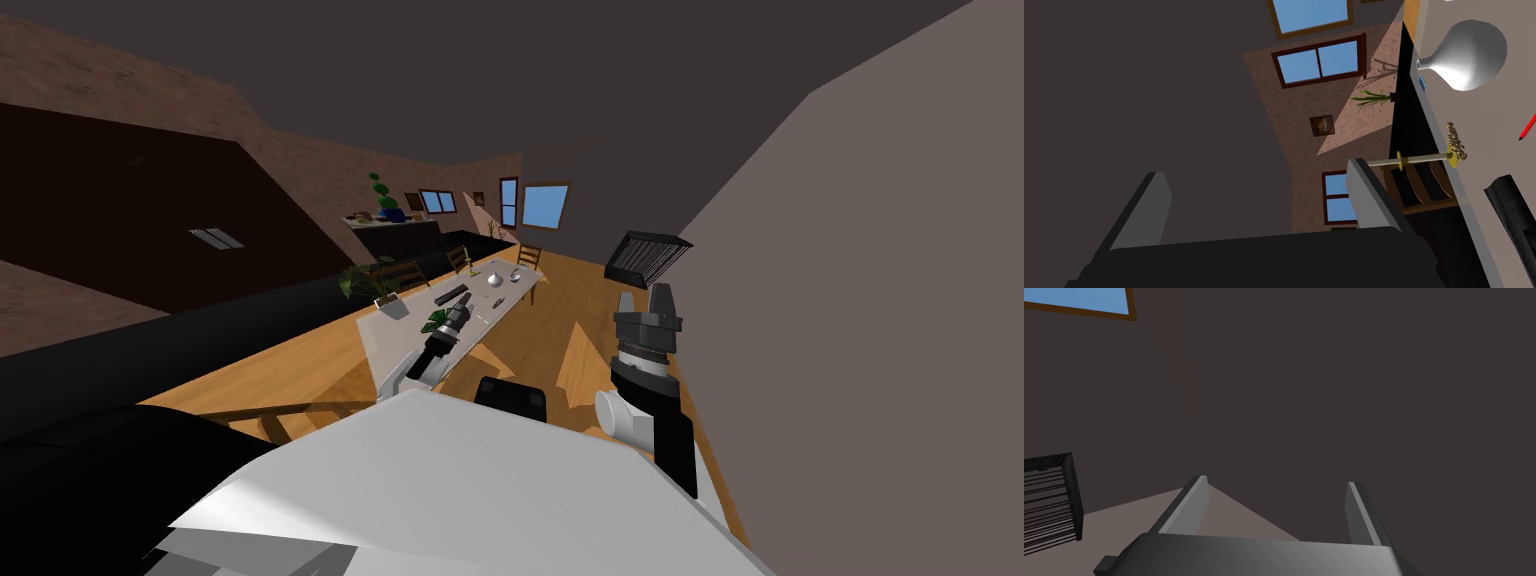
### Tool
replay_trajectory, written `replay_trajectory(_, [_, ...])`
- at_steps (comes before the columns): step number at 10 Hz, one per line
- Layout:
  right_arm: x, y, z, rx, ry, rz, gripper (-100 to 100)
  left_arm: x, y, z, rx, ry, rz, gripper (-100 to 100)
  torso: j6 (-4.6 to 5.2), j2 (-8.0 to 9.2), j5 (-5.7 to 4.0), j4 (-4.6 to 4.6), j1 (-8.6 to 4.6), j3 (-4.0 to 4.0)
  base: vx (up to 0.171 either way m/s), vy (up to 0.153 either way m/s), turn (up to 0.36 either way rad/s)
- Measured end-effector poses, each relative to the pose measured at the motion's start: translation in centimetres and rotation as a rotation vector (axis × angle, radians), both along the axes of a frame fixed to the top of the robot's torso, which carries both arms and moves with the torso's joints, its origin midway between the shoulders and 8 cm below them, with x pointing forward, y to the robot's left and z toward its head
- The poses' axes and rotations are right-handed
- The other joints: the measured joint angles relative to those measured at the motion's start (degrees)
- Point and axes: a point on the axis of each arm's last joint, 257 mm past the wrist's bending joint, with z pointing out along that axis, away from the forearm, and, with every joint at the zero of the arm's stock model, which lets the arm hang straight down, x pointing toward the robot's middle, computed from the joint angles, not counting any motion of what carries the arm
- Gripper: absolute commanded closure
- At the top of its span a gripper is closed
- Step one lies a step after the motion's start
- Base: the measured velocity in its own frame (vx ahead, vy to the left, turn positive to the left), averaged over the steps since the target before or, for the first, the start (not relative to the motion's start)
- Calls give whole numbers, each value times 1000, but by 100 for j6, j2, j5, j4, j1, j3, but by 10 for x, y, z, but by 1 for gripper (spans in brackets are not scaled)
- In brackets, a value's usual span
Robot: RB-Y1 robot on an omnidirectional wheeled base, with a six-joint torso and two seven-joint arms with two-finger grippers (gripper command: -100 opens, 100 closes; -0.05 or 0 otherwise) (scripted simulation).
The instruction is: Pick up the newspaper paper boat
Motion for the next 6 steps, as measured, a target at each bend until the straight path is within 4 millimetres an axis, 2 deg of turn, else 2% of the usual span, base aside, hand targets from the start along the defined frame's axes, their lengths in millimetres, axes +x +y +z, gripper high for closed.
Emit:
replay_trajectory(3, [0, 0, 0, 0, 0, 0, 0, -5, 7, -64, 74, 124, -16, -100, 0, 14, 2, 2, 11, 7, -120, 55, -139])
replay_trajectory(4, [0, 0, 0, 0, 0, 0, 0, -7, 5, -85, 107, 170, -25, -100, 1, 9, 2, 2, 11, 5, -64, 30, -55])
replay_trajectory(6, [0, 0, 0, 0, 0, 0, 0, -9, 9, -112, 149, 236, -28, -100, 1, -16, -1, -3, -5, -9, -31, 7, -70])
